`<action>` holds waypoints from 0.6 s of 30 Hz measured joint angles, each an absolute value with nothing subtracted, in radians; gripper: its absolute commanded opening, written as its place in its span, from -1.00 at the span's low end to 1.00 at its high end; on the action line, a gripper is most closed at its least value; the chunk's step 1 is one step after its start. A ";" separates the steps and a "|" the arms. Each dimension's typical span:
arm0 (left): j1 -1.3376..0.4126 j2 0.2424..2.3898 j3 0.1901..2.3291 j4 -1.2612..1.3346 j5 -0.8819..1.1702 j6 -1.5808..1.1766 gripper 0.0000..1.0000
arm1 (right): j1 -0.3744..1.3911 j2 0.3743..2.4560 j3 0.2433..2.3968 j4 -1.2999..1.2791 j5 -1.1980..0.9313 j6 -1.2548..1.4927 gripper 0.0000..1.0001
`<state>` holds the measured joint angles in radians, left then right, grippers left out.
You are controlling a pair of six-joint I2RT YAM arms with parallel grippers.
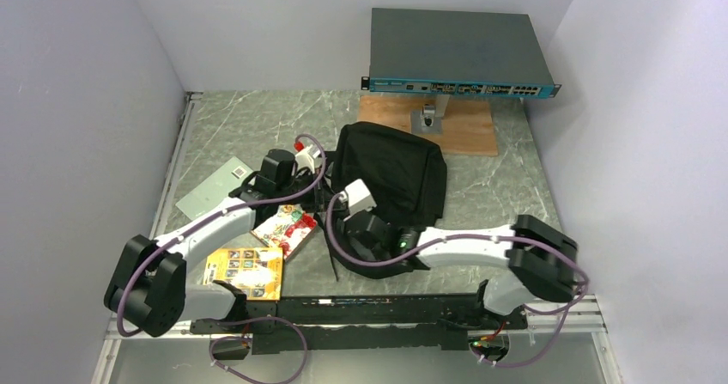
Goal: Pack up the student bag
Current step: Adjust the student bag at the center of the board.
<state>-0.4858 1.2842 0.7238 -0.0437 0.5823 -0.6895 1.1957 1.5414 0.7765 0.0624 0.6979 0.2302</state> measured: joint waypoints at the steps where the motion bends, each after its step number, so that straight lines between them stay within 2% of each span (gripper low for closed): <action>1: -0.486 1.280 0.728 -0.054 0.580 -0.681 -0.41 | 1.190 1.490 0.762 0.060 0.686 0.229 -1.00; 5: -0.493 1.253 0.781 -0.126 0.546 -0.620 0.43 | 1.112 1.359 0.761 0.023 0.555 0.239 -1.00; 7: -0.491 1.226 0.800 -0.175 0.511 -0.583 0.74 | 1.050 1.332 0.773 -0.004 0.470 0.252 -1.00; 9: -0.487 1.195 0.810 -0.226 0.475 -0.554 0.92 | 1.002 1.324 0.786 -0.033 0.385 0.262 -1.00; 12: -0.487 1.135 0.818 -0.310 0.438 -0.531 0.97 | 0.946 1.324 0.807 -0.086 0.260 0.266 -1.00; 16: -0.486 1.029 0.813 -0.360 0.430 -0.576 0.80 | 0.897 1.329 0.864 -0.175 0.122 0.253 -1.00; 18: -0.486 0.967 0.776 -0.303 0.460 -0.642 0.80 | 0.886 1.329 0.877 -0.196 0.082 0.244 -0.92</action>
<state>-0.4862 0.9672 0.7765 -0.3031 0.4599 -0.6418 0.8864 1.3293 0.8772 -0.1955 0.0822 0.2443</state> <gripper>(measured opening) 0.919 0.033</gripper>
